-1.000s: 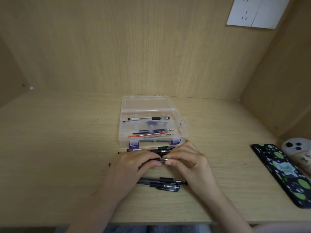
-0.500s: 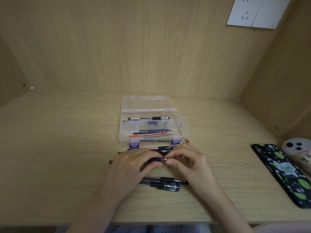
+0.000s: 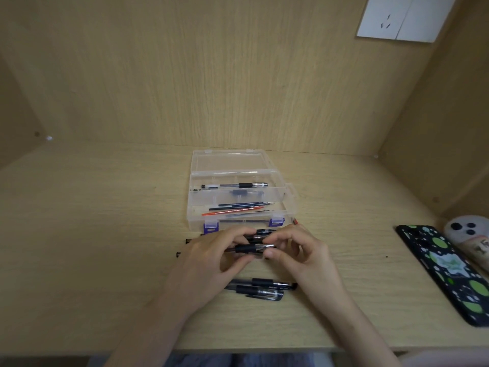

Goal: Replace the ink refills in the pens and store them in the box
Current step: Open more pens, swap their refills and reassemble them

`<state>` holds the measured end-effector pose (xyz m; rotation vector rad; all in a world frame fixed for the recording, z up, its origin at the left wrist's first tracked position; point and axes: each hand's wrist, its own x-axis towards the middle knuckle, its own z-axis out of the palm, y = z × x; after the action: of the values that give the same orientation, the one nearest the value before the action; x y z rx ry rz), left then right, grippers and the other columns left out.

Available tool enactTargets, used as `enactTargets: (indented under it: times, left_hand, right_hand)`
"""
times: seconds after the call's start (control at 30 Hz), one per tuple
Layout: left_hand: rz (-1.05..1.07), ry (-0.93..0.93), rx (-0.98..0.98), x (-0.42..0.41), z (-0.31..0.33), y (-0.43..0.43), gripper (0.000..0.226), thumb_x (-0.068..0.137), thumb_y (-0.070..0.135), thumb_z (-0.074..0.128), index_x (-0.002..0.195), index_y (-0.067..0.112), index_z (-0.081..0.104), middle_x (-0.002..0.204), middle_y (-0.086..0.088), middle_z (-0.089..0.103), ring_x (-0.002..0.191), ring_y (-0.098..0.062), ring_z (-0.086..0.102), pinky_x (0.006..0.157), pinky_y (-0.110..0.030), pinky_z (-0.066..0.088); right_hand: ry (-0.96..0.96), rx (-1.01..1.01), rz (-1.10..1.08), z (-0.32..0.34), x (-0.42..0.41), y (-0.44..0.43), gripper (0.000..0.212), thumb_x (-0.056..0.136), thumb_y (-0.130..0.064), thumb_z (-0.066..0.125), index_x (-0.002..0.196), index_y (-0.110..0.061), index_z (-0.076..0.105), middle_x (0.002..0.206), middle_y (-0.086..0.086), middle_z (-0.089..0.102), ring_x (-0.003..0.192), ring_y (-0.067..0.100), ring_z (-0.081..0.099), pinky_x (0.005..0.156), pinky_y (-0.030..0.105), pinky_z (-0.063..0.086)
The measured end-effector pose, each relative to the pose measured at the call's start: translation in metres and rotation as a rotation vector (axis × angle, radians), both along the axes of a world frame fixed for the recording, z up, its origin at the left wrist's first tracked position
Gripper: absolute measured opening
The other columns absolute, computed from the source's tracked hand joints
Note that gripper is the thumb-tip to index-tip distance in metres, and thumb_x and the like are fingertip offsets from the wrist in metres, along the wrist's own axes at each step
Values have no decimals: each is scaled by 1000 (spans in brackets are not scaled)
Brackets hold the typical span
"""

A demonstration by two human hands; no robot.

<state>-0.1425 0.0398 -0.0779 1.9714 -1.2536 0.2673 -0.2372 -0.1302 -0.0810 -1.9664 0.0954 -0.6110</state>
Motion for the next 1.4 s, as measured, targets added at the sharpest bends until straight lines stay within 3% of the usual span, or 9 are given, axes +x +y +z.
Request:
enactTargets:
  times: [0.13, 0.53, 0.73, 0.97, 1.1, 1.2, 1.27, 1.33, 1.4]
  left_hand:
    - [25, 36, -17, 0, 0, 0, 29, 83, 44, 57, 109, 36, 49, 93, 25, 66, 90, 11, 59, 77, -10, 46]
    - [51, 76, -36, 3, -4, 1, 24, 82, 37, 59, 106, 33, 56, 95, 24, 65, 89, 14, 58, 75, -2, 42]
    - [41, -28, -10, 4, -1, 2, 26, 90, 35, 52, 114, 31, 62, 108, 24, 61, 94, 12, 55, 77, -9, 46]
    - [39, -24, -9, 2, 3, 3, 26, 92, 36, 48, 115, 34, 60, 107, 23, 60, 86, 15, 51, 69, -8, 42]
    - [36, -26, -7, 1, 5, 3, 25, 91, 35, 49, 114, 34, 60, 106, 23, 60, 79, 22, 44, 68, -2, 35]
    - [29, -32, 0, 1, 5, 2, 25, 90, 33, 50, 112, 31, 62, 105, 22, 60, 77, 24, 43, 67, 1, 33]
    - [19, -16, 6, 2, 4, 2, 26, 91, 34, 50, 114, 32, 61, 107, 22, 60, 84, 17, 51, 68, -3, 39]
    - [12, -16, 7, 3, 3, 2, 26, 91, 35, 49, 115, 33, 60, 107, 22, 60, 89, 8, 56, 68, -8, 44]
    - [8, -19, 2, 2, 3, 2, 27, 90, 35, 50, 115, 32, 59, 108, 22, 61, 92, 6, 57, 71, -9, 45]
  right_hand:
    - [26, 73, 12, 3, -2, 1, 30, 71, -11, 78, 91, -33, 71, 78, -8, 62, 74, 1, 52, 70, 11, 37]
    - [28, 166, -109, 5, -7, -9, 18, 74, -9, 76, 80, -26, 73, 65, -7, 54, 63, 3, 46, 61, 15, 36]
    - [31, 195, -86, 6, -10, -6, 20, 74, -6, 75, 82, -24, 71, 67, -9, 60, 65, 1, 50, 63, 12, 39]
    - [149, -347, -19, -3, -9, -4, 9, 72, -36, 73, 77, -30, 68, 76, -14, 61, 87, 5, 49, 78, 12, 34]
    - [180, -394, 4, -6, -9, -5, 16, 73, -47, 69, 82, -33, 71, 76, -16, 58, 90, 5, 48, 80, 13, 35]
    - [142, -272, -15, -2, -9, -3, 23, 71, -51, 68, 84, -33, 73, 78, -15, 62, 90, 7, 51, 81, 13, 36]
    - [98, -38, -39, 5, -7, 0, 18, 70, -42, 76, 84, -32, 74, 79, -9, 66, 87, 8, 54, 80, 17, 38]
    - [86, 189, -29, 11, -4, 4, 14, 71, -29, 76, 85, -29, 75, 82, -1, 69, 85, 20, 57, 78, 26, 43]
    - [86, 289, -9, 16, 0, 11, 13, 73, -20, 75, 85, -23, 76, 85, 3, 73, 86, 30, 61, 80, 36, 48]
